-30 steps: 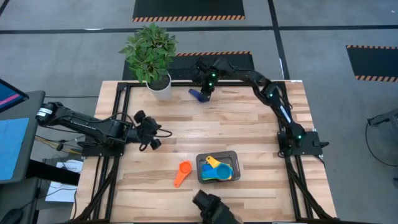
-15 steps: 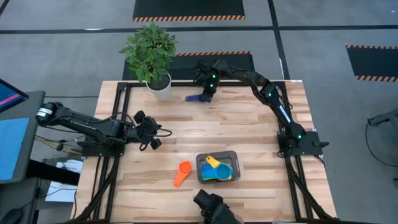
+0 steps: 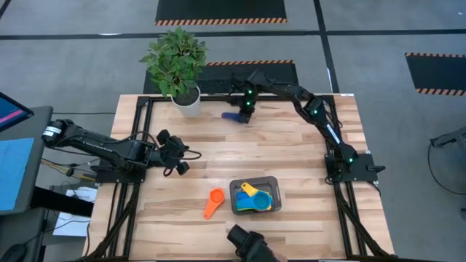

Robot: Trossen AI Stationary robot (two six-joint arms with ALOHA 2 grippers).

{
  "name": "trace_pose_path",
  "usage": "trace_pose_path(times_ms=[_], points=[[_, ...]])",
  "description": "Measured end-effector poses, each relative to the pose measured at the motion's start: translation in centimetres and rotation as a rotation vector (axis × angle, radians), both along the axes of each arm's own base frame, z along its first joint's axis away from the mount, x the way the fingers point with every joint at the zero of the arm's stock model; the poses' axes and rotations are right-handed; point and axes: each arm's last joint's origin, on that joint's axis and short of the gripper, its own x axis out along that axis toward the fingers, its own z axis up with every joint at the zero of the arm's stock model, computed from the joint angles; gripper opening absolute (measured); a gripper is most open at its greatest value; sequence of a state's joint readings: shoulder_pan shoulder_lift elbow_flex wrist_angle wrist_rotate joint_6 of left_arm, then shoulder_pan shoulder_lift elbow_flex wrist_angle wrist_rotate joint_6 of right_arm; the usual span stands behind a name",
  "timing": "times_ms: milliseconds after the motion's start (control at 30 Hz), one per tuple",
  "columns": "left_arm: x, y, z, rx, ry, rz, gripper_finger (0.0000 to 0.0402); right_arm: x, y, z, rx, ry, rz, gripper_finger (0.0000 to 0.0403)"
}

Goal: Nest measuring cups in basket
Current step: Move the dark blue measuring cup to the top of the black bin, then stack the orange measuring cup on top of the light blue measuring cup in the black bin

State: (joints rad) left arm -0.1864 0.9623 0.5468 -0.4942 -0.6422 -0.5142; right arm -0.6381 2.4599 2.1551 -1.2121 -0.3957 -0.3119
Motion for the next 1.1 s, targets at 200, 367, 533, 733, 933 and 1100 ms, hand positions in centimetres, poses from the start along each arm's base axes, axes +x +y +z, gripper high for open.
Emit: trace_pose_path(times_ms=[200,367,533,733,933,1100], points=[[0.0,0.0,0.0,-0.017,-0.008,0.007,0.0000,0.0,1.7,0.0,0.054,0.084,0.032,0.0001],[0.0,0.0,0.0,-0.019,-0.009,0.008,0.0000,0.7,4.1,0.1,0.095,0.146,0.083,0.0001],[0.0,0.0,0.0,-0.020,-0.008,0.007,0.0000,1.4,6.8,-0.4,0.125,0.204,0.135,0.0000],[0.0,-0.2,-0.1,-0.060,0.002,-0.024,0.0000,2.4,11.3,-1.7,0.161,0.294,0.211,0.0000],[0.0,-0.2,-0.1,-0.059,0.003,-0.024,0.0000,3.4,15.3,1.1,0.120,0.248,0.293,0.0000],[0.0,-0.2,-0.1,-0.059,0.004,-0.024,0.0000,3.3,18.9,5.0,0.081,0.190,0.358,0.0001]])
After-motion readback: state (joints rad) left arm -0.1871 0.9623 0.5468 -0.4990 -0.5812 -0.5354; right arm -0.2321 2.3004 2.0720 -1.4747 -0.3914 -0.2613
